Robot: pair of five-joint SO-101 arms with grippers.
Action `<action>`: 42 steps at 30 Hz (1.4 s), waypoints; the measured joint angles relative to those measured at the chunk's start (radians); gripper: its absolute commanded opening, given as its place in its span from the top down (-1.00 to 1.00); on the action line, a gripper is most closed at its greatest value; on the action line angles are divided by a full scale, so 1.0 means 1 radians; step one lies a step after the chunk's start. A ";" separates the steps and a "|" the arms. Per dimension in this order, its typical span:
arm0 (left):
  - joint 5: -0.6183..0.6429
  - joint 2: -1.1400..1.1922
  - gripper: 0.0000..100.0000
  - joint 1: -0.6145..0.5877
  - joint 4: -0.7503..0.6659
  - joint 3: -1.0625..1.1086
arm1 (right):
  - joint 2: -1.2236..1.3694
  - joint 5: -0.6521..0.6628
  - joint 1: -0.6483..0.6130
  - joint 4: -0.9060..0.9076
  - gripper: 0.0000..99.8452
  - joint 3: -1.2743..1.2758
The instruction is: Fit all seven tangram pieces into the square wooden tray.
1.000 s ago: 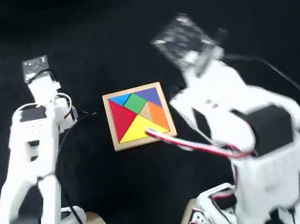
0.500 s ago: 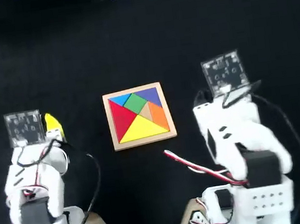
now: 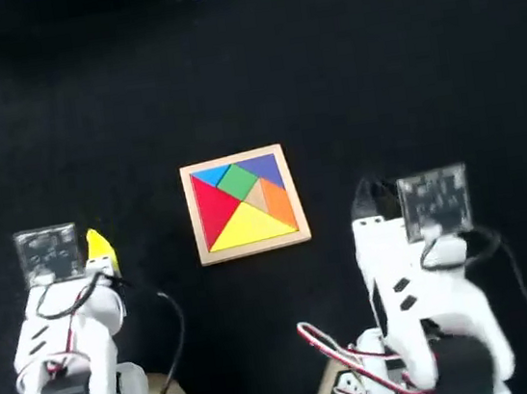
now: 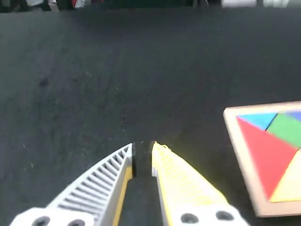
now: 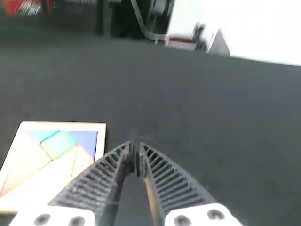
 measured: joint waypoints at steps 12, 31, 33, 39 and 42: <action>0.006 0.009 0.82 0.000 -0.405 0.308 | -0.084 0.031 0.015 -0.557 0.98 0.575; 0.133 0.006 0.83 0.000 0.161 0.311 | -0.084 0.000 0.025 0.129 0.98 0.575; 0.137 0.006 0.83 0.000 0.164 0.311 | -0.084 -0.014 0.026 0.130 0.98 0.575; 0.137 0.006 0.83 -0.017 0.164 0.311 | -0.084 -0.023 0.032 0.130 0.98 0.575; 0.135 0.006 0.83 -0.026 0.164 0.311 | -0.084 -0.023 0.031 0.130 0.98 0.575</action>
